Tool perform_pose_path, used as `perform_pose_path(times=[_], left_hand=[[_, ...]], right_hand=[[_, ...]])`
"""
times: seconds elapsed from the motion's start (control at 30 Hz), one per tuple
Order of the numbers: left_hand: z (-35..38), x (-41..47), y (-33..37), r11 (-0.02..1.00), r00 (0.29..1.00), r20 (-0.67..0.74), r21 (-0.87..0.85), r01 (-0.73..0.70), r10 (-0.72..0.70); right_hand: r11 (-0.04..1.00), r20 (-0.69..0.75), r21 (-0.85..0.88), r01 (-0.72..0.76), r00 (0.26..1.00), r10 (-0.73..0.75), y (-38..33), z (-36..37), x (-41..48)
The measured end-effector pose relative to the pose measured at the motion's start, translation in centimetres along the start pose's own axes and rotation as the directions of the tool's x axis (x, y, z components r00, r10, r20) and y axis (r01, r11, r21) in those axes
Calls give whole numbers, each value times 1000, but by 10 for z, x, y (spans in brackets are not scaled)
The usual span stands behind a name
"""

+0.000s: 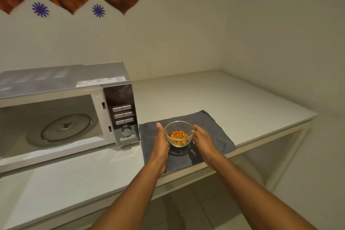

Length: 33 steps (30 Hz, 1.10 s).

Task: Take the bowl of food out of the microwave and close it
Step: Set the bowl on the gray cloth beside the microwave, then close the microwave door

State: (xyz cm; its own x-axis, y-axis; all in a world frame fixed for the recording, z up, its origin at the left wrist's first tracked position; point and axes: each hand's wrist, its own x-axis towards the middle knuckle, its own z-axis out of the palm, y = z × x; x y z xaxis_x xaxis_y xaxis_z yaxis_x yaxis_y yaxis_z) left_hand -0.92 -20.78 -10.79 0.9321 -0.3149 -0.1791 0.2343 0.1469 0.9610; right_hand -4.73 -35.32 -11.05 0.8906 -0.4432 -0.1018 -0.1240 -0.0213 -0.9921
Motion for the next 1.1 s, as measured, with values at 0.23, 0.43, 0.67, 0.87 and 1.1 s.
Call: perform_pose_path(times=[0.23, 0.43, 0.67, 0.87, 1.1], left_hand=[[12, 16, -23, 996, 999, 13, 81, -36, 35], [8, 18, -30, 993, 998, -14, 103, -64, 65], [0, 17, -31, 982, 994, -39, 165, -94, 102], [-28, -8, -2, 980, 995, -91, 200, -16, 35], [-70, -41, 53, 909, 972, -128, 396, -131, 196]], right_hand=[[999, 28, -52, 16, 999, -15, 26, -13, 23], [1000, 32, -9, 29, 999, -28, 38, -13, 29], [1000, -24, 15, -5, 1000, 6, 42, -11, 25], [970, -170, -169, 174, 964, -203, 22, 6, 8], [813, -130, -336, 476, 831, -541, -27, 64, -18]])
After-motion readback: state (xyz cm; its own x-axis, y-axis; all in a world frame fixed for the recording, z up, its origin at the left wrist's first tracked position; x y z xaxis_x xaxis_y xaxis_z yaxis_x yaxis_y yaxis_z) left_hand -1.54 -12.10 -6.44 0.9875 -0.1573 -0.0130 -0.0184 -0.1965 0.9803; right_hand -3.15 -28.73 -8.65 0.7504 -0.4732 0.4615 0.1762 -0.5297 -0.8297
